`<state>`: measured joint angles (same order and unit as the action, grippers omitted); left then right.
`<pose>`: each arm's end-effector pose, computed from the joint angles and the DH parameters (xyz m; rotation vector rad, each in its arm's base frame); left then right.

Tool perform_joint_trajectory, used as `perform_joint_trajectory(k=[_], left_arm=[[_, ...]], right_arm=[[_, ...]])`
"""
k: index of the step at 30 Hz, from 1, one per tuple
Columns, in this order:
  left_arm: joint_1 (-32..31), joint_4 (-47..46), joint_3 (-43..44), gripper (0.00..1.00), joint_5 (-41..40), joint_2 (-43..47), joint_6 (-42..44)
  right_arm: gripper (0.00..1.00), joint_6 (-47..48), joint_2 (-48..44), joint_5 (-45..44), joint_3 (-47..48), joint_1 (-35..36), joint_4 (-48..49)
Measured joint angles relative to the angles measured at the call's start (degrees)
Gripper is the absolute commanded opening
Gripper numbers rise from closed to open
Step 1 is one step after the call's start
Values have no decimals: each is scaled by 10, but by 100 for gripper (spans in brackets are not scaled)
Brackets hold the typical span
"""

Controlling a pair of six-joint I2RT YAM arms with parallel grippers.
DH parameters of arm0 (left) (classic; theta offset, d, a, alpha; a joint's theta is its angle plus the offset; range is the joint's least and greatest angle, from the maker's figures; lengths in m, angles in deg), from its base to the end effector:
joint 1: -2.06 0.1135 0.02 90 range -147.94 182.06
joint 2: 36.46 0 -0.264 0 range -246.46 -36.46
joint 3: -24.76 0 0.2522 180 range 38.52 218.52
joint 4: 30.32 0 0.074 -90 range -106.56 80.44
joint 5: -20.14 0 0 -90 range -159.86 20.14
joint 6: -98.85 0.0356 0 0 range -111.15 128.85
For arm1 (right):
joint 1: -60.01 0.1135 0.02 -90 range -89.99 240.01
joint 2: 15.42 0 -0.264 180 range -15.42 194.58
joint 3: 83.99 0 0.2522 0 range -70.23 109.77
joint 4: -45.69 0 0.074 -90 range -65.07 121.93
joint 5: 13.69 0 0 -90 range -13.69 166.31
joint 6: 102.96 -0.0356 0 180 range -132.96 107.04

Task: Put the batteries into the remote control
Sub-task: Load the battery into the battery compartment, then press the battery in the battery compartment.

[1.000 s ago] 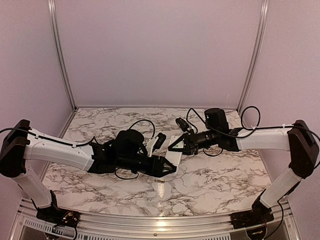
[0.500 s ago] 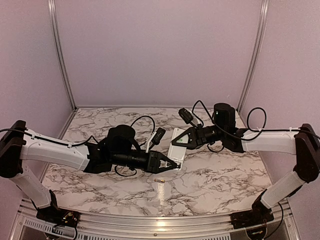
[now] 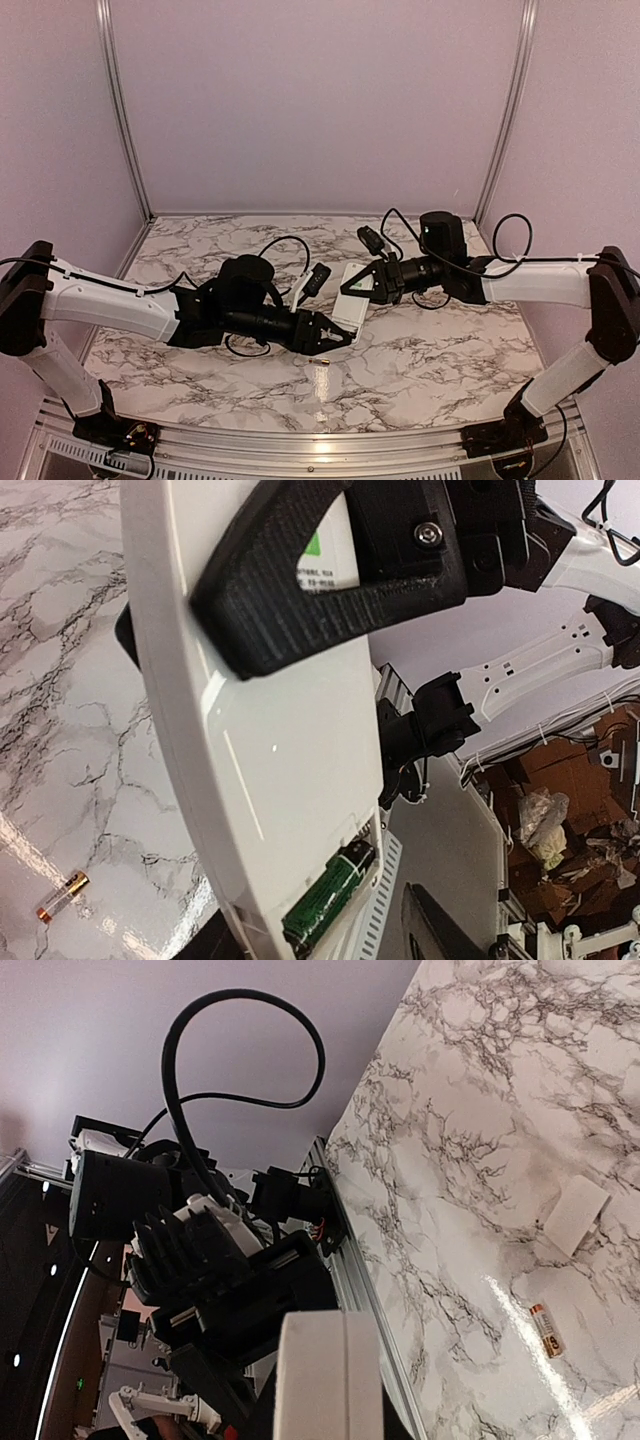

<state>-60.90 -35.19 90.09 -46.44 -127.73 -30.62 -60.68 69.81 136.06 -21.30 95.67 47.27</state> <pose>0.1475 -0.3201 0.2288 0.7669 2.1251 -1.4871 0.2395 0.2097 0.2470 -0.6101 2.1956 1.8787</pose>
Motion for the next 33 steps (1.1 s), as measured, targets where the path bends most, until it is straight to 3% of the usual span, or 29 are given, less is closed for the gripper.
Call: perform_joint_trajectory(k=[4,10,33], left_arm=[[0,8,0,72,-10,1,13],[0,7,-5,75,-27,19,18],[0,49,44,37,-64,-33,-14]], right_arm=[[0,10,1,-13,1,0,-24],[0,20,1,-22,1,0,-32],[0,47,1,-39,8,0,-49]])
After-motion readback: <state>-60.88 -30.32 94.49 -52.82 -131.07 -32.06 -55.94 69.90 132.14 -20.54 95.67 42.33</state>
